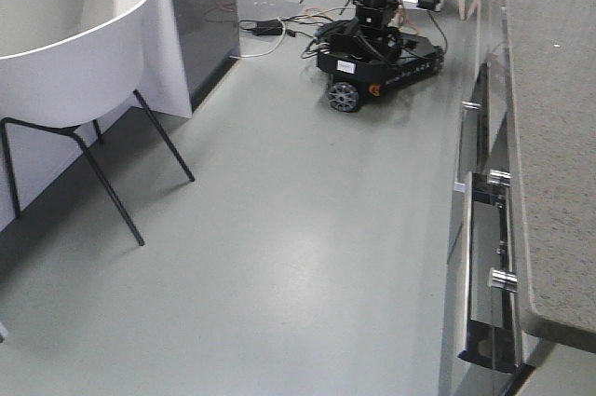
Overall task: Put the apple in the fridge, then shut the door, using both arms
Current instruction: 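Turn the base away from the counter holding the apple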
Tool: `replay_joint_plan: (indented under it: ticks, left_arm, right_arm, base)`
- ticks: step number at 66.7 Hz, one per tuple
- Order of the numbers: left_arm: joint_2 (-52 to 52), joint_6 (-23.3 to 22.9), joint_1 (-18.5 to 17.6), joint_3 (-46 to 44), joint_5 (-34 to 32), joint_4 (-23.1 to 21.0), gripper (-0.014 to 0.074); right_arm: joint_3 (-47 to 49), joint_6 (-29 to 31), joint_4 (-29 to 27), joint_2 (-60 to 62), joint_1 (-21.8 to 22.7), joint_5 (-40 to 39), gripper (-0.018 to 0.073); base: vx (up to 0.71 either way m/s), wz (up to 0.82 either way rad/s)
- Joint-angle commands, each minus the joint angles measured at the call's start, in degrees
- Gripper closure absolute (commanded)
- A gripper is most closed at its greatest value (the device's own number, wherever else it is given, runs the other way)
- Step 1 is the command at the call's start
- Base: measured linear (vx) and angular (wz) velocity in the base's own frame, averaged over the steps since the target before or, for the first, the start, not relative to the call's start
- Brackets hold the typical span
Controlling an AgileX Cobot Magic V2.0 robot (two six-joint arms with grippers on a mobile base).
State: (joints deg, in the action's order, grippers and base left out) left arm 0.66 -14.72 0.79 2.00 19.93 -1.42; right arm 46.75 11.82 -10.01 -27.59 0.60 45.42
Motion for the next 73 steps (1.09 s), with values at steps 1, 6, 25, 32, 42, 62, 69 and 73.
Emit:
replay_joint_plan:
  ticks: [1,6,25,32,42,62,69,73]
  left_arm:
    - [0.89,-0.01,-0.14,1.03,-4.42,-0.03,0.0602]
    - [0.89,-0.01,-0.14,1.03,-4.42,-0.03,0.0602]
    - [0.89,-0.01,-0.14,1.03,-4.42,-0.03,0.0602]
    - [0.89,-0.01,-0.14,1.03,-4.42,-0.03,0.0602]
    - [0.89,-0.01,-0.14,1.03,-4.42,-0.03,0.0602]
    - [0.89,-0.01,-0.14,1.03,-4.42,-0.03,0.0602]
    - [0.89,-0.01,-0.14,1.03,-4.42,-0.03,0.0602]
    - [0.89,-0.01,-0.14,1.03,-4.42,-0.03,0.0602]
  right_arm:
    - [1.33,-0.11,-0.59,-0.42,-0.13,-4.97,0.0386]
    - [1.33,-0.11,-0.59,-0.42,-0.13,-5.03,0.0386]
    - [1.33,-0.11,-0.59,-0.42,-0.13,-4.97,0.0386]
    - [1.33,-0.11,-0.59,-0.42,-0.13,-4.97,0.0386]
    - [1.33,-0.11,-0.59,-0.42,-0.13,-5.18,0.0386]
    - [1.33,-0.11,-0.59,-0.42,-0.13,-5.1,0.0386]
    - [1.33,-0.11,-0.59,-0.42,-0.13,-5.1,0.0386]
    - [1.33,-0.11,-0.59,-0.42,-0.13,-5.1,0.0386]
  base:
    - [0.0,0.25]
    - [0.0,0.25]
    - [0.0,0.29]
    - [-0.02,0.34]
    - [-0.02,0.37]
    - [-0.04,0.37]
    - [-0.04,0.36]
    - [-0.04,0.33]
